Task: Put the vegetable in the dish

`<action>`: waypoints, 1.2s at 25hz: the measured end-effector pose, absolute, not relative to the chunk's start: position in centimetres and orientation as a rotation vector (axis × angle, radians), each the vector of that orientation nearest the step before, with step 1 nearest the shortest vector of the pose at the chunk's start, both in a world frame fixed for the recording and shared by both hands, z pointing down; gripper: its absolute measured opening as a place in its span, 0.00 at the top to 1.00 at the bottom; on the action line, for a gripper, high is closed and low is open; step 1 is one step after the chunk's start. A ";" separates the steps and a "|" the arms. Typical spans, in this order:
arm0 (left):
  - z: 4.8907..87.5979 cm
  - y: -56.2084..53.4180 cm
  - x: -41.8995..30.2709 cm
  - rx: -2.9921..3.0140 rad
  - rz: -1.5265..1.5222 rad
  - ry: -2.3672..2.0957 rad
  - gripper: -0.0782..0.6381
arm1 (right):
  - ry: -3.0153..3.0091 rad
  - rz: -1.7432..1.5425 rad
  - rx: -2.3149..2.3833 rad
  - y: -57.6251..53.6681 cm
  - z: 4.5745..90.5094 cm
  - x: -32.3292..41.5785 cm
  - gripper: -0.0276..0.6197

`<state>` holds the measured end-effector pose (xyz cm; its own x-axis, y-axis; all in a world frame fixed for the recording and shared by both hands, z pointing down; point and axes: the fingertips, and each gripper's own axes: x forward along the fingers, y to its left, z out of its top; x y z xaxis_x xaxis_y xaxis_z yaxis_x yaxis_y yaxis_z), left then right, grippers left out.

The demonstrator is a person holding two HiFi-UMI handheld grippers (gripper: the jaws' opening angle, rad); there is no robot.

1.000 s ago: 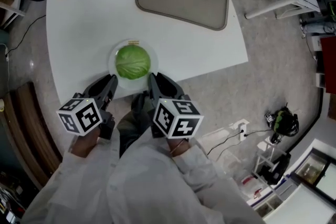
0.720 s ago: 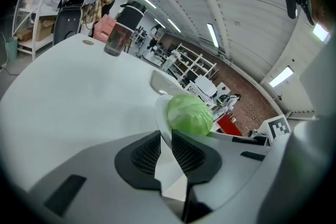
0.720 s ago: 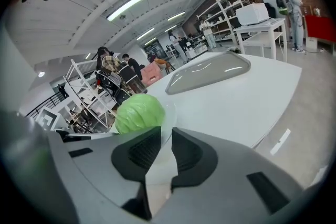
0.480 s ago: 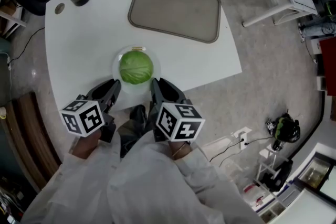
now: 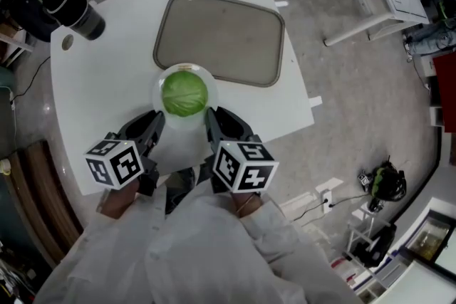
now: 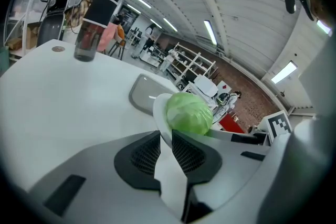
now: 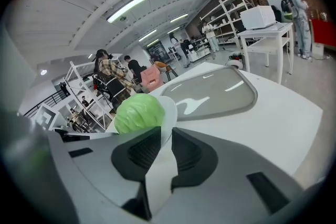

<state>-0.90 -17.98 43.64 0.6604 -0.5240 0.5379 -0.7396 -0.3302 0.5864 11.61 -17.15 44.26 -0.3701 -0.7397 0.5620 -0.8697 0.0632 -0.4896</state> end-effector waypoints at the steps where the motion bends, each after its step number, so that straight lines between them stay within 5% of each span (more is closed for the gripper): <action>1: 43.5 -18.7 -0.3 2.017 0.315 -0.979 0.81 | -2.165 1.193 1.664 -17.8 44.1 12.2 0.85; 30: 46.3 -34.6 9.0 2.037 0.392 -1.039 0.81 | -2.083 1.160 1.657 -33.3 46.7 21.5 0.85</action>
<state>9.04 -34.63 46.34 0.6150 -0.5374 0.5770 -0.7846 -0.3442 0.5157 21.47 -33.30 46.68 -0.3296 -0.7132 0.6187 -0.9014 0.0428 -0.4309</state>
